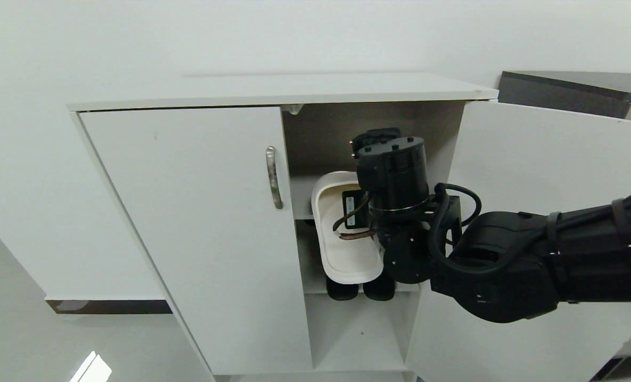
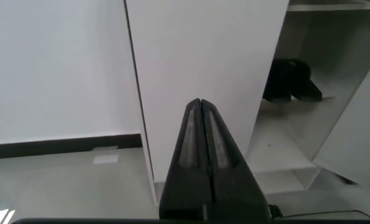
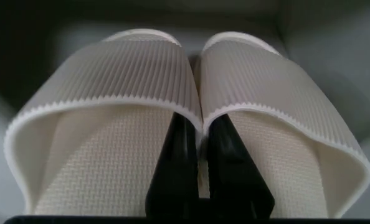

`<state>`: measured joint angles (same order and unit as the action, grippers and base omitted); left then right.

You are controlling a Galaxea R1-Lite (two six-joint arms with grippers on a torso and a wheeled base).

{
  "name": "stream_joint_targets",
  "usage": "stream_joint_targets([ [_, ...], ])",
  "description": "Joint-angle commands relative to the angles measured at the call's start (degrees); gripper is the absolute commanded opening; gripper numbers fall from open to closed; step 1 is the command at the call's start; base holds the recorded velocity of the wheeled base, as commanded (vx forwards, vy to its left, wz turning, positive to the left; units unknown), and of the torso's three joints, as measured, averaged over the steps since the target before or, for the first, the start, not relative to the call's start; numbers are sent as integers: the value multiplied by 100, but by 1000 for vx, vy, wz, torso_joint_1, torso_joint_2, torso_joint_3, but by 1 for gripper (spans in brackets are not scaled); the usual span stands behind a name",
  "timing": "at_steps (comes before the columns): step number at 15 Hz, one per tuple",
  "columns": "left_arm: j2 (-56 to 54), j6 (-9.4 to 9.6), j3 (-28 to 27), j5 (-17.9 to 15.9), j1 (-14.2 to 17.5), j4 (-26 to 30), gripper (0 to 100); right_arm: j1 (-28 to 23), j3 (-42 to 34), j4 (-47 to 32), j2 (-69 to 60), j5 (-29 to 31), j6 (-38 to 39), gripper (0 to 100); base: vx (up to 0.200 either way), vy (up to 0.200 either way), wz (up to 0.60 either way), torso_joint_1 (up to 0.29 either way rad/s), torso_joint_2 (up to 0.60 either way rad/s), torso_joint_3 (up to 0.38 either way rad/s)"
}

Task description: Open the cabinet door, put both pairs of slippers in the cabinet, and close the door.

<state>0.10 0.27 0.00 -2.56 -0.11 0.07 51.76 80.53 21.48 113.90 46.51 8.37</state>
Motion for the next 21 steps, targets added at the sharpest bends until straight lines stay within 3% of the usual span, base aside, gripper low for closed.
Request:
stream_joint_targets([
  [1,-1,0,0,1,2,1,0,-52,103,14,177,7,-46,0,200,0,0,2,12,2],
  [6,-1,0,0,10,2,1,0,-149,648,23,634,7,-73,0,200,0,0,5,1,4],
  [14,-1,-18,0,10,2,1,0,-579,1668,32,1398,-177,-249,0,0,0,0,0,0,0],
  [21,-1,-18,0,10,2,1,0,-790,1896,23,1715,-362,-249,0,0,0,0,0,0,0],
])
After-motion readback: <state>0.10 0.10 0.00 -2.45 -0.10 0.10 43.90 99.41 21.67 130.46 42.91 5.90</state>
